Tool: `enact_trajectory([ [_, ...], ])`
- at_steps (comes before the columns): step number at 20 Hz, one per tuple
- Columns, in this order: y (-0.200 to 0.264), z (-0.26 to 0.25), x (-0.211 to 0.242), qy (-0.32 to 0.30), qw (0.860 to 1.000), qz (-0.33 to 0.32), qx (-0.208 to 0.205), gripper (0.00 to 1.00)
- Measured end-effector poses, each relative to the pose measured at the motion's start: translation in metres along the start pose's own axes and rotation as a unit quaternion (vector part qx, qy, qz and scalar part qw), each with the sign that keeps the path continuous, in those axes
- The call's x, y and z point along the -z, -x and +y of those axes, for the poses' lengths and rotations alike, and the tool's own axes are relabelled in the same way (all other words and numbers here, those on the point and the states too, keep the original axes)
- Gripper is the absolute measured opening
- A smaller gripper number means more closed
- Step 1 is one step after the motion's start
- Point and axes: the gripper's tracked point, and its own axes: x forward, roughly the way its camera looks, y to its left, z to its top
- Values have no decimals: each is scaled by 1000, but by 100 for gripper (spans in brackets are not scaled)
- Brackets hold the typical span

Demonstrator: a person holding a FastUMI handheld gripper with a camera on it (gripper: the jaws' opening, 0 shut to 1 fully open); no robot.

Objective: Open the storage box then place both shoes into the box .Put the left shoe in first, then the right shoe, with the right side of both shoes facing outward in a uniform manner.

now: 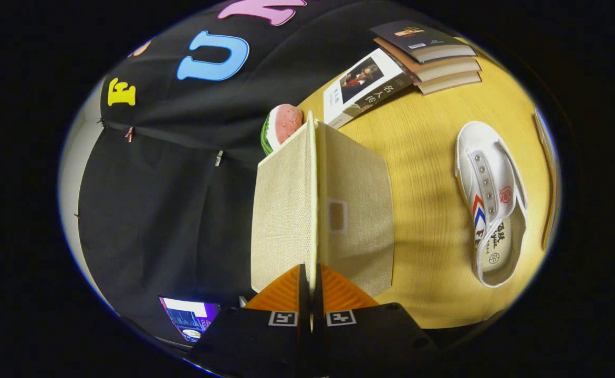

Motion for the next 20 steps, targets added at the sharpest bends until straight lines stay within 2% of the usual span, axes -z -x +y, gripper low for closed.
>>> enact_trajectory([
  [4, 8, 31, -10, 31, 999, -24, -2, 5],
  [10, 12, 99, -9, 67, 997, -33, -26, 5],
  [15, -10, 169, 3, 88, 993, -32, -73, 5],
  [17, -21, 199, 12, 78, 992, -21, -96, 5],
  [20, -46, 233, 16, 96, 989, -14, -110, 5],
])
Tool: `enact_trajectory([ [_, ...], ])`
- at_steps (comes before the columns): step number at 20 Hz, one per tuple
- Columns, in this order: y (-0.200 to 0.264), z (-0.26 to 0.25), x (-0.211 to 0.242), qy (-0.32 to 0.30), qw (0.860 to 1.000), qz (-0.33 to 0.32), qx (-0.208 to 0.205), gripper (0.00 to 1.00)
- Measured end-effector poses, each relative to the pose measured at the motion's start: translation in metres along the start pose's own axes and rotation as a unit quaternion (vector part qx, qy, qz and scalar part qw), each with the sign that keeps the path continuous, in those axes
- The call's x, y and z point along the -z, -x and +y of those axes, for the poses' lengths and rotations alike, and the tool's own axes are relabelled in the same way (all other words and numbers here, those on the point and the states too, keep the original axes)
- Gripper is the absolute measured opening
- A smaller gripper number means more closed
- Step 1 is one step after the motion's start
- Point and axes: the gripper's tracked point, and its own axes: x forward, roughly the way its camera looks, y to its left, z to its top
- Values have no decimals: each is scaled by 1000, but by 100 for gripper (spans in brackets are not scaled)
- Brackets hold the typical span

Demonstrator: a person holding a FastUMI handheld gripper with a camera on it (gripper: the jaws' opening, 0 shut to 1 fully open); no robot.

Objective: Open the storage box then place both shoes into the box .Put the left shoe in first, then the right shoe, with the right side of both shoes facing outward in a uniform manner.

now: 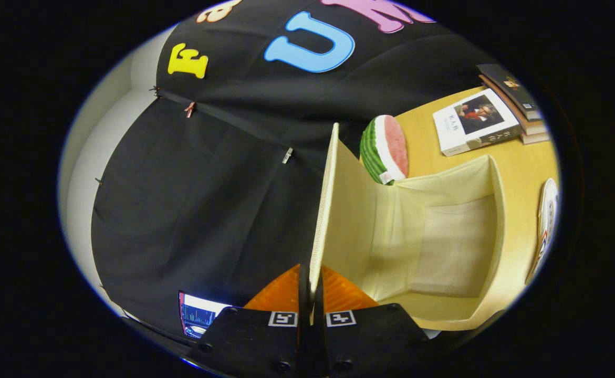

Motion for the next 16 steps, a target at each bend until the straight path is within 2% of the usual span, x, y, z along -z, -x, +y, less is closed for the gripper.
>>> enact_trajectory([
  [5, -68, 38, 18, 19, 1000, 24, -3, 5],
  [9, -121, 38, 43, 49, 997, 54, 21, 5],
  [16, -143, 33, 56, 60, 995, 65, 39, 5],
])
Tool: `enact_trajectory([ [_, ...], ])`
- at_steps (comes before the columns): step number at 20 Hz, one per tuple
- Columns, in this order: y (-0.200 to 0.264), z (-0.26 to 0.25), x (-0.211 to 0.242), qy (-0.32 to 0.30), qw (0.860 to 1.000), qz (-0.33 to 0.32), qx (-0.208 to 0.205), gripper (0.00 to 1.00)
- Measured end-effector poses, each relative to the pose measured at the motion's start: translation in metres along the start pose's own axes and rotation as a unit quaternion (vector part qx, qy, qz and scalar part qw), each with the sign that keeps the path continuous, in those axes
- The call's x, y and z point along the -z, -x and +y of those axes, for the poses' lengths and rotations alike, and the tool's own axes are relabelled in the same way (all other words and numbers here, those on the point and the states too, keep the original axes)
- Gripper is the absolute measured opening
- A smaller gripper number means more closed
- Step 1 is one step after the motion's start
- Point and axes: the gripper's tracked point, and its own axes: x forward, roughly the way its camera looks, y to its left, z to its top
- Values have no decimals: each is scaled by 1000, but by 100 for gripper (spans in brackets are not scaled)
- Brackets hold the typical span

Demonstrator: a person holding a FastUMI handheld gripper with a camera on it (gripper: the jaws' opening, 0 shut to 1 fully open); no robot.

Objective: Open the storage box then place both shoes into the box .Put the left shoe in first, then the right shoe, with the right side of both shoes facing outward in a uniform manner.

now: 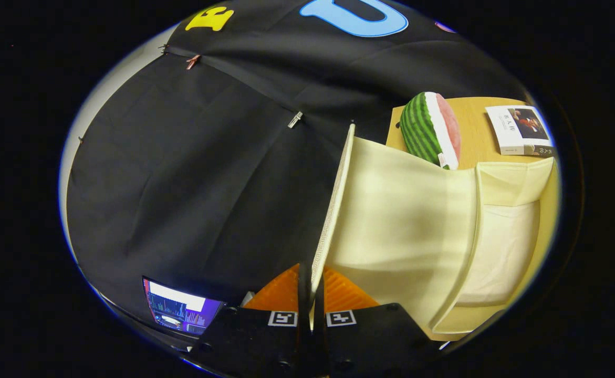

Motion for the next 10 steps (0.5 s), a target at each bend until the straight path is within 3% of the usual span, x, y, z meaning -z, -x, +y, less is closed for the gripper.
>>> enact_trajectory([
  [3, 7, 7, -13, 4, 1000, -25, -13, 12],
  [7, 28, -9, -25, 42, 997, -63, 22, 98],
  [10, 66, -24, -40, 65, 992, -96, 45, 98],
])
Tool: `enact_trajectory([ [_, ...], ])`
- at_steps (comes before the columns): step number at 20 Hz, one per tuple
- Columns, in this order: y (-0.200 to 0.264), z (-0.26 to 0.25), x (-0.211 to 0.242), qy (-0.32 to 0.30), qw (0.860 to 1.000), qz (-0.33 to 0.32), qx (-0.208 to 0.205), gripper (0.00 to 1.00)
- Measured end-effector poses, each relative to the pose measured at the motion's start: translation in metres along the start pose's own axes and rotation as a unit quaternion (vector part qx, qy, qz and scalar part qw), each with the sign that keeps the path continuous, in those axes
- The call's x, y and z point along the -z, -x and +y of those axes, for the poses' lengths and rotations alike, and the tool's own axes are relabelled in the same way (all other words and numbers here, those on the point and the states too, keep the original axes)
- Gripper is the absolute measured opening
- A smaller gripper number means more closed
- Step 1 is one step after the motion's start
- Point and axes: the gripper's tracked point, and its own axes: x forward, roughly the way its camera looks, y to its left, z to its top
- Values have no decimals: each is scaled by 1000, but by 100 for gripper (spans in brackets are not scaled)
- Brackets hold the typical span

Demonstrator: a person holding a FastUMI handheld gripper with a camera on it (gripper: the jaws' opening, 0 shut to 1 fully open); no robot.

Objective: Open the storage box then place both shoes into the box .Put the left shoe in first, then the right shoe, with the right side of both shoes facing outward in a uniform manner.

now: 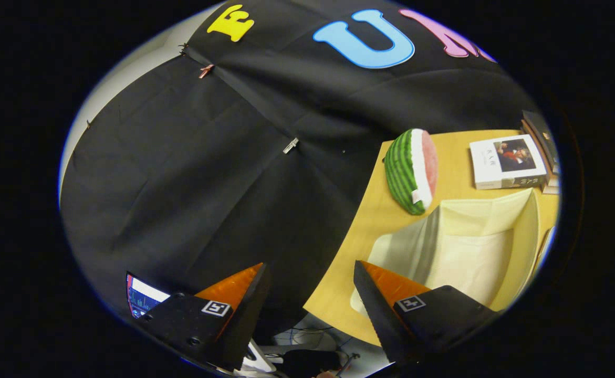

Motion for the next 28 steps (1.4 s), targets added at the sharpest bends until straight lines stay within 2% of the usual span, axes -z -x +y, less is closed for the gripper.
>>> enact_trajectory([
  [2, 28, -21, -15, 15, 999, -22, 19, 98],
  [6, 93, -84, -54, 16, 992, -80, 91, 98],
  [10, 154, -142, -69, 19, 982, -121, 145, 98],
  [12, 180, -177, -62, 7, 975, -122, 188, 98],
  [17, 247, -280, -22, -2, 943, -122, 308, 98],
  [20, 284, -338, 18, 9, 925, -78, 371, 98],
  [24, 314, -394, 62, 17, 908, -18, 419, 98],
  [28, 313, -433, 96, 55, 897, 40, 437, 99],
])
